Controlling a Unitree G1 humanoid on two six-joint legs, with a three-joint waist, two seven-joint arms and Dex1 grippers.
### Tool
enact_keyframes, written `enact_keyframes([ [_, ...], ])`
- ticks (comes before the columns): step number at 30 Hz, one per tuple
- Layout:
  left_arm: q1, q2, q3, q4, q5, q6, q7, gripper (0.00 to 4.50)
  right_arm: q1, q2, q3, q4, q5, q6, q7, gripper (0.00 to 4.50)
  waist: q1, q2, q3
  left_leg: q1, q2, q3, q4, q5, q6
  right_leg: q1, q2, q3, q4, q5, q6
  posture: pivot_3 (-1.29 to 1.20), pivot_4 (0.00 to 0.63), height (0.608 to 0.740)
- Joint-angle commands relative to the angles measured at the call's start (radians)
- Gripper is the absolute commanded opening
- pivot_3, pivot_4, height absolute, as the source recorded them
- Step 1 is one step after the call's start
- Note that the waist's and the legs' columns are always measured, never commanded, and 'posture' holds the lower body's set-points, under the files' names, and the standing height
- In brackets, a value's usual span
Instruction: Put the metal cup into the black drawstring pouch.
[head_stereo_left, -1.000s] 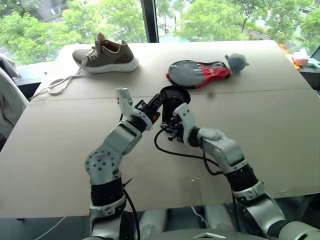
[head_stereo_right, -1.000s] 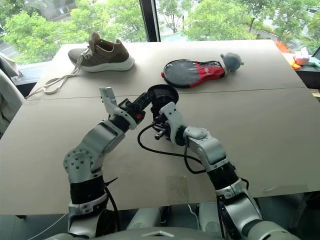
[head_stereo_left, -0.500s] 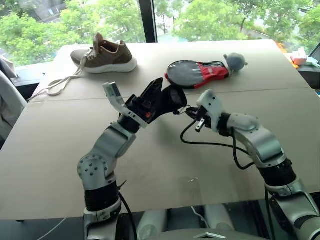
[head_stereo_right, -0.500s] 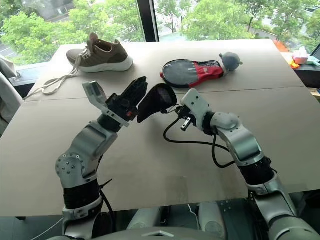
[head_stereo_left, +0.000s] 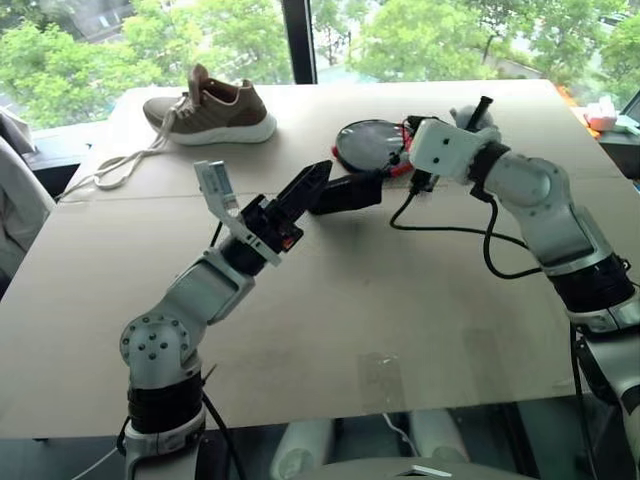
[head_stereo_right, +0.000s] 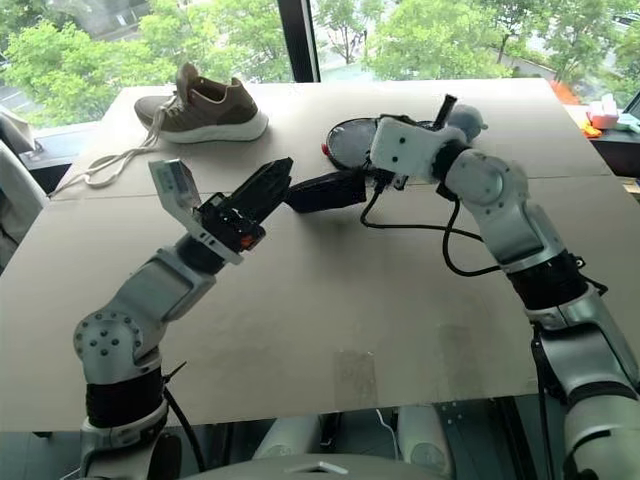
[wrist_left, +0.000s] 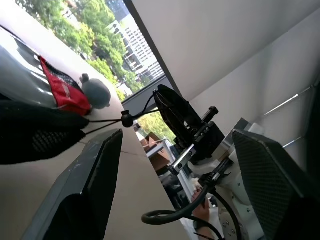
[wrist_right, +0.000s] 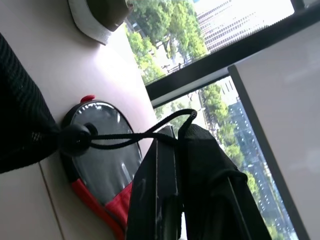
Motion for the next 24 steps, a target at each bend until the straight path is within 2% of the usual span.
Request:
enact_keyframes([
  [1, -0.07, 0.055, -0.059, 0.008, 0.208, -0.024, -0.125, 3.61, -0.09, 0.018, -0.049, 0.031, -0.032, -0.141, -0.063, 0.0, 0.0, -0.001, 0.001, 0.0, 0.0, 0.0, 0.0, 0.0, 0.0, 0.0, 0.0, 0.0, 0.0, 0.0, 0.0, 0.0, 0.15, 0.736],
  [4, -0.157, 0.126, -0.144, 0.044, 0.504, -0.114, -0.221, 3.61, -0.134, 0.045, -0.054, 0.075, -0.039, -0.193, -0.073, 0.0, 0.001, -0.002, 0.001, 0.0, 0.0, 0.0, -0.001, 0.0, 0.0, 0.0, 0.0, -0.001, -0.001, 0.0, 0.0, 0.0, 0.15, 0.736],
  [7, -0.249, 0.143, -0.219, 0.114, 0.755, -0.248, -0.3, 3.61, -0.161, 0.064, -0.06, 0.102, -0.041, -0.229, -0.069, 0.0, 0.001, -0.002, 0.001, 0.0, 0.0, 0.0, -0.002, 0.0, 0.0, 0.0, 0.0, 0.0, -0.001, 0.0, 0.0, 0.0, 0.15, 0.736],
  [9, -0.294, 0.128, -0.248, 0.163, 0.867, -0.321, -0.342, 3.61, -0.17, 0.072, -0.065, 0.114, -0.043, -0.243, -0.066, 0.0, 0.0, -0.002, 0.001, -0.001, 0.0, 0.0, -0.002, 0.0, 0.0, -0.001, 0.0, 0.0, -0.002, 0.0, 0.0, 0.0, 0.15, 0.736],
  [13, -0.35, 0.042, -0.257, 0.225, 0.933, -0.371, -0.391, 3.61, -0.184, 0.082, -0.066, 0.134, -0.052, -0.278, -0.064, 0.0, -0.002, -0.002, 0.001, -0.009, 0.0, 0.0, -0.003, 0.0, 0.0, -0.01, 0.0, 0.0, -0.001, 0.0, 0.0, 0.0, 0.15, 0.736],
  [16, -0.362, -0.017, -0.246, 0.231, 0.929, -0.361, -0.421, 3.61, -0.188, 0.088, -0.067, 0.143, -0.063, -0.298, -0.067, 0.0, -0.005, -0.002, 0.001, -0.013, 0.0, 0.0, -0.003, 0.0, 0.0, -0.015, -0.001, 0.001, 0.0, 0.0, 0.0, 0.0, 0.15, 0.736],
  [24, -0.386, -0.083, -0.219, 0.26, 0.95, -0.354, -0.452, 3.61, -0.201, 0.104, -0.076, 0.13, -0.067, -0.313, -0.062, 0.0, -0.006, -0.002, 0.001, -0.012, 0.0, 0.003, -0.004, 0.0, 0.0, -0.016, -0.001, 0.003, 0.002, 0.001, 0.0, 0.0, 0.15, 0.736],
])
